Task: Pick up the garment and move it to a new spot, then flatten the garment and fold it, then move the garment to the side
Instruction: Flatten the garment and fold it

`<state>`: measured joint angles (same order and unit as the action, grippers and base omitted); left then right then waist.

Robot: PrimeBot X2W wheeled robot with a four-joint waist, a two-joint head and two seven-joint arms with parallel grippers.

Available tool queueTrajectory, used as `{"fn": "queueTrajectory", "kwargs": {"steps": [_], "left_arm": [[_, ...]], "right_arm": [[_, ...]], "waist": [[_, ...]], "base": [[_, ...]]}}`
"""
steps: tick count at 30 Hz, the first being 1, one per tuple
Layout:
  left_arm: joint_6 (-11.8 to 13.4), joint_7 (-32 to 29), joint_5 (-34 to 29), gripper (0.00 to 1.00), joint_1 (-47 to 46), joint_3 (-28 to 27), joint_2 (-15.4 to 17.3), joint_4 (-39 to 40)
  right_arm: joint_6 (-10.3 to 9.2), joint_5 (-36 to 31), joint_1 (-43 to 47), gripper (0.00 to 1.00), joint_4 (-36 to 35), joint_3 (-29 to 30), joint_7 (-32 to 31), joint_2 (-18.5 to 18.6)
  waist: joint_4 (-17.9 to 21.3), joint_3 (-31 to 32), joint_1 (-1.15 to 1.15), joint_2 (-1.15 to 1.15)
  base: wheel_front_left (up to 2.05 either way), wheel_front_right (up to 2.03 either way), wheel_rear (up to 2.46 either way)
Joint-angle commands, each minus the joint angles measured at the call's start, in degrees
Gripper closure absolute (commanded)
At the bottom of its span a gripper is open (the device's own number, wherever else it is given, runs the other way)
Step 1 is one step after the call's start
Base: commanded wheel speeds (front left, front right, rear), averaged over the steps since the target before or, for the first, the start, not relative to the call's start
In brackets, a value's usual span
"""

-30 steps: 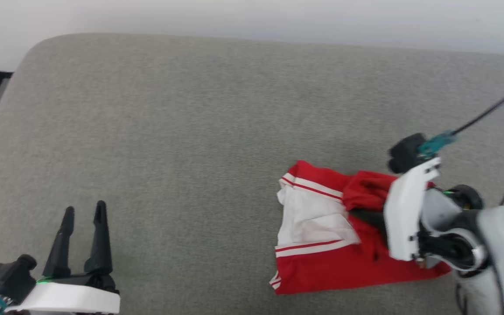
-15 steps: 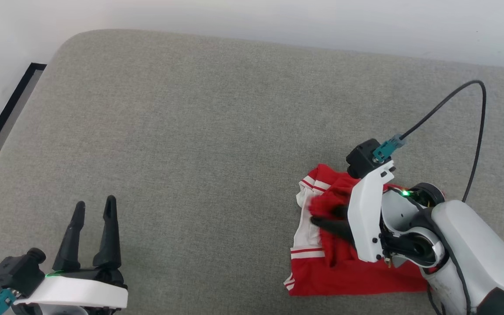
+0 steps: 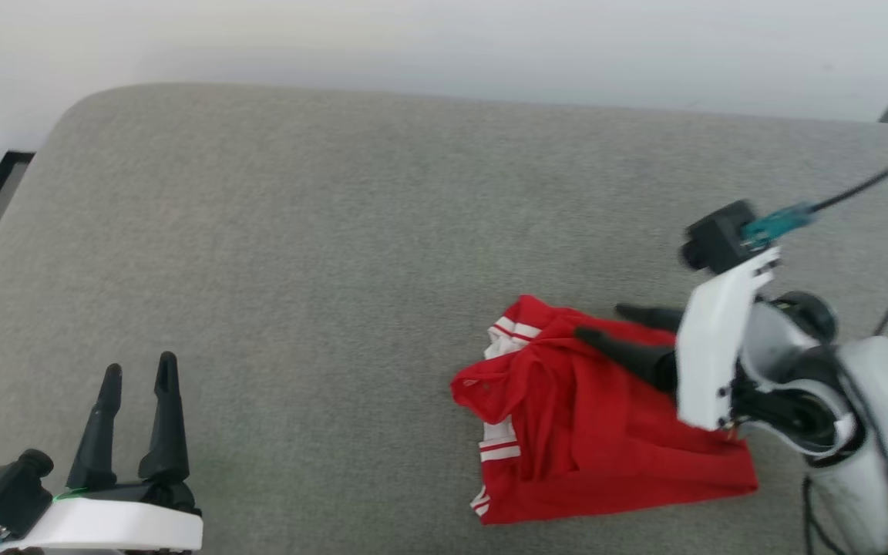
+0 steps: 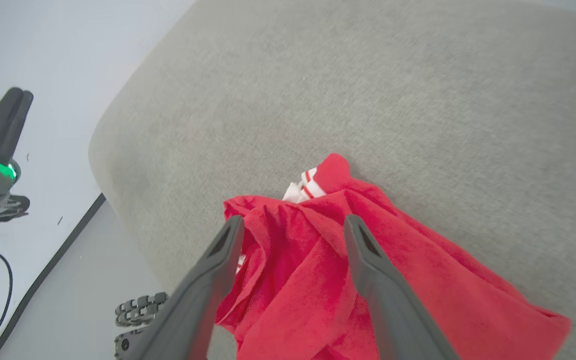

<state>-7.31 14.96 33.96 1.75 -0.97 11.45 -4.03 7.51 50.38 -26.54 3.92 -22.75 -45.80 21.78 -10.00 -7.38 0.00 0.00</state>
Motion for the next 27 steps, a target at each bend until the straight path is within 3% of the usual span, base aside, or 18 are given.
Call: {"fn": "queueTrajectory", "kwargs": {"steps": [1,14,27], "left_arm": [[-0.2,0.3,-0.5,0.00,0.8,-0.2,0.5,0.2],[-0.2,0.3,-2.8,0.00,3.9,-1.7,2.0,1.4],[-0.2,0.3,-6.6,0.00,7.5,-2.1,3.9,2.0]], "right_arm": [[-0.05,-0.3,0.7,0.00,-0.5,0.7,0.9,0.1],[-0.04,-5.1,10.7,0.00,-6.0,10.7,19.9,3.1],[-0.04,-13.2,20.8,0.00,-1.1,12.8,44.5,6.5]], "waist": [[1.0,0.6,0.00,0.00],[6.7,4.8,0.00,0.00],[10.5,8.3,0.00,0.00]], "base": [[0.00,0.00,0.00],[0.00,0.00,0.00],[0.00,0.00,0.00]]}}
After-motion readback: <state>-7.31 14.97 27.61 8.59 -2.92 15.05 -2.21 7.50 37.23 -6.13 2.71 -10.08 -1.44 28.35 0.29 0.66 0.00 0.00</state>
